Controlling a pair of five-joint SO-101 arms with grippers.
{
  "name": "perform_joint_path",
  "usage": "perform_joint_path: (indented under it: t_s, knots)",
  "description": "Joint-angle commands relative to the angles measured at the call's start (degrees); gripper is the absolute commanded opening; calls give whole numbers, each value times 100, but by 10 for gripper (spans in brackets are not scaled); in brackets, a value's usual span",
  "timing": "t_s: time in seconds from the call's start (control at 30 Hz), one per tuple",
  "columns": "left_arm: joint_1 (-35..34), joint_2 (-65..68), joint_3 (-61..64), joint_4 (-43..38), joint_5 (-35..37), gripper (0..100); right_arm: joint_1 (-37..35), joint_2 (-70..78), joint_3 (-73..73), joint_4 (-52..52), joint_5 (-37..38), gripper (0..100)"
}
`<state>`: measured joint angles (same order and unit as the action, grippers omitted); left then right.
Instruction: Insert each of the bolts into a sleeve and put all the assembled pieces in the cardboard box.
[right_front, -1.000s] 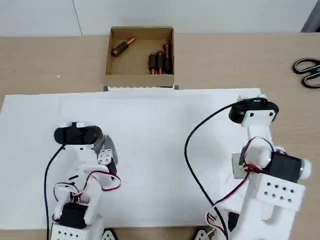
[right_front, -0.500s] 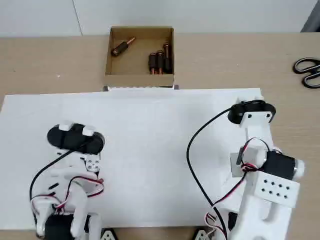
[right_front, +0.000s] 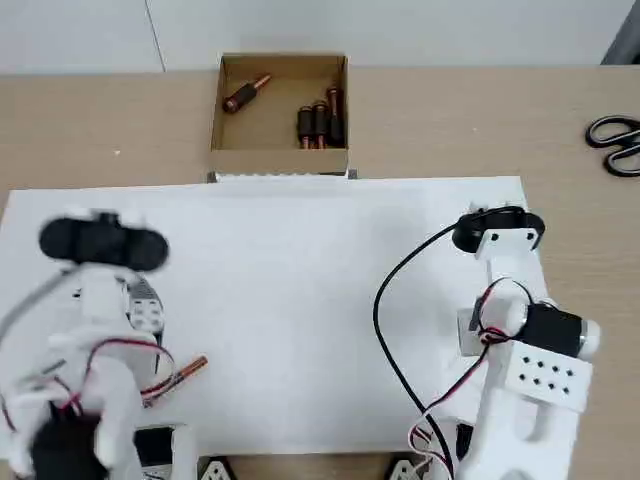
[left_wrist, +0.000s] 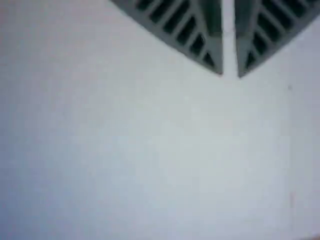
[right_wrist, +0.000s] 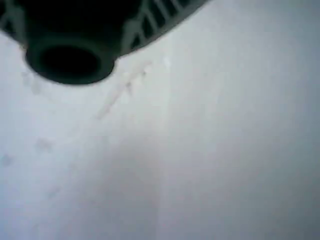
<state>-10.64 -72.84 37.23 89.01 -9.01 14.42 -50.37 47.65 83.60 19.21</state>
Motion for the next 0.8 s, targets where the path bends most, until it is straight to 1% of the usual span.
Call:
perform_joint_path:
  t_s: [0.0,0.07,0.13,0.2,0.3,0.37,0.43,0.47,0.6,0.77]
  knots:
    - [-35,1495,-1754,1169,413,6,48,-75,9,-189,-53,5]
    - [-62,2075,-2299,1152,440,6,48,-75,88,-286,-53,5]
    - [-62,2312,-2633,1152,440,6,48,-75,167,-374,-62,5]
    - [-35,2374,-2782,1143,440,6,48,-84,264,-426,-62,5]
    - [-26,2505,-2695,1143,396,6,48,-110,387,-462,-62,4]
    - [-62,2760,-2712,1143,193,6,66,-110,396,-462,-62,4]
    - [-62,3033,-2809,1143,-220,6,171,-110,396,-479,-53,6]
    - [-62,3174,-2897,1143,-299,6,233,-110,404,-541,-44,6]
    - [-35,3657,-3477,1152,-264,6,532,-84,404,-620,-9,7]
    - [-26,3982,-4347,1152,-273,6,602,-75,404,-620,-9,7]
